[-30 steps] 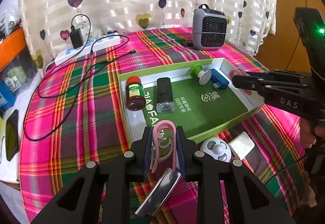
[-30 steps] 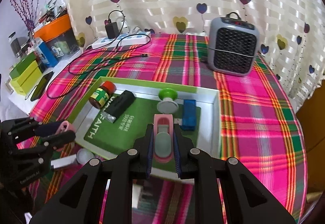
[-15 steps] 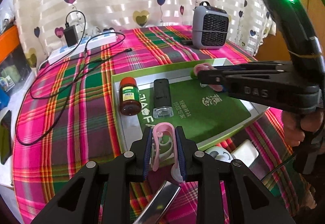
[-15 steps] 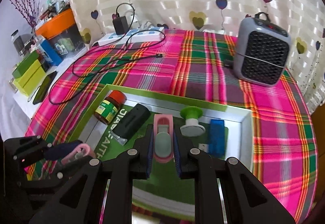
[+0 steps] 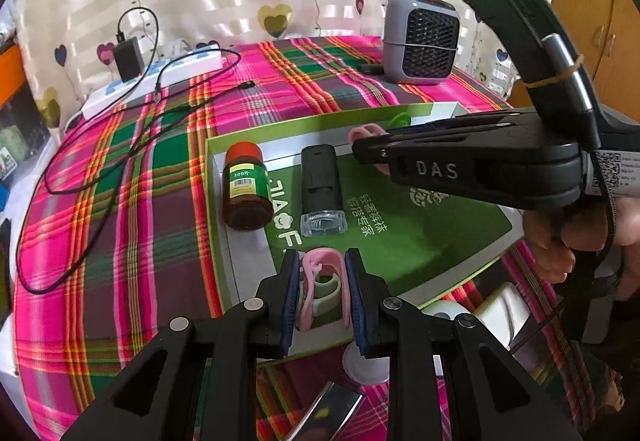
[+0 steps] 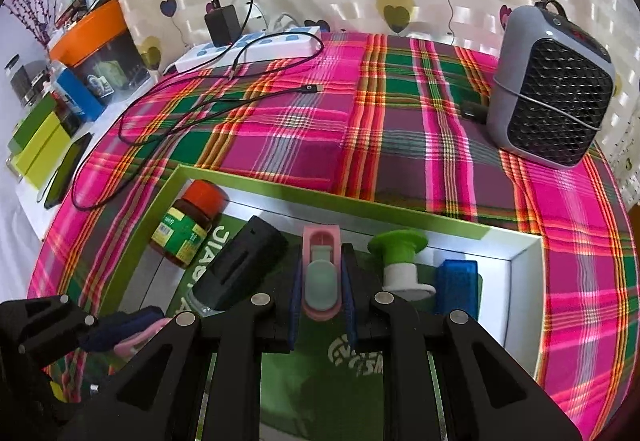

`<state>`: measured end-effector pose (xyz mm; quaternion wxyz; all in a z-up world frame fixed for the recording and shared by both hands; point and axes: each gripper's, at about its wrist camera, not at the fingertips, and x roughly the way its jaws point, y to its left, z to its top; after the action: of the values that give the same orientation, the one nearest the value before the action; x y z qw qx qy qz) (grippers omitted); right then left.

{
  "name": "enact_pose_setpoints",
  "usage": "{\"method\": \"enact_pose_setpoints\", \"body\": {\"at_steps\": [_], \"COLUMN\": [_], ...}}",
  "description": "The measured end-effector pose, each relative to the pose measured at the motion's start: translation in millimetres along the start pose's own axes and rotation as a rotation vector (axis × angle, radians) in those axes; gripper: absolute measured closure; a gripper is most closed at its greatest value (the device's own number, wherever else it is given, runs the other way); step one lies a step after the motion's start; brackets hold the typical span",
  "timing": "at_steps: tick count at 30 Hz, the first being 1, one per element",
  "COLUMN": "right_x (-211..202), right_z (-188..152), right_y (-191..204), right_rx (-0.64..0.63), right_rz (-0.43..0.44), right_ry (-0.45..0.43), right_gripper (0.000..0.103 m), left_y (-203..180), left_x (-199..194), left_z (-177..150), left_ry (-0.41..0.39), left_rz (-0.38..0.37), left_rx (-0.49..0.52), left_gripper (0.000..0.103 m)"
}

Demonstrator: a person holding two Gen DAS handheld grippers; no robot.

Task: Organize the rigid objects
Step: 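Carry the pink clip into the box with the left tool while the right tool carries the pink object there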

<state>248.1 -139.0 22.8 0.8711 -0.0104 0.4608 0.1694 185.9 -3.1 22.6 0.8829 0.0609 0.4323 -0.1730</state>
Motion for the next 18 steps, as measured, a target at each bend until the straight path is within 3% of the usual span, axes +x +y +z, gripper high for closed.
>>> {"method": "enact_pose_setpoints", "body": {"at_steps": [18], "right_x": [15], "right_z": [6], "right_y": [1], "right_rx": [0.012], "right_rz": [-0.003], "right_ry": [0.026], "right_gripper": [0.085], "left_y": [4], "left_x": [5], "left_z": [1], "left_ry": [0.001], "left_rz": [-0.008], "left_rx": [-0.020], "left_gripper": [0.081]}}
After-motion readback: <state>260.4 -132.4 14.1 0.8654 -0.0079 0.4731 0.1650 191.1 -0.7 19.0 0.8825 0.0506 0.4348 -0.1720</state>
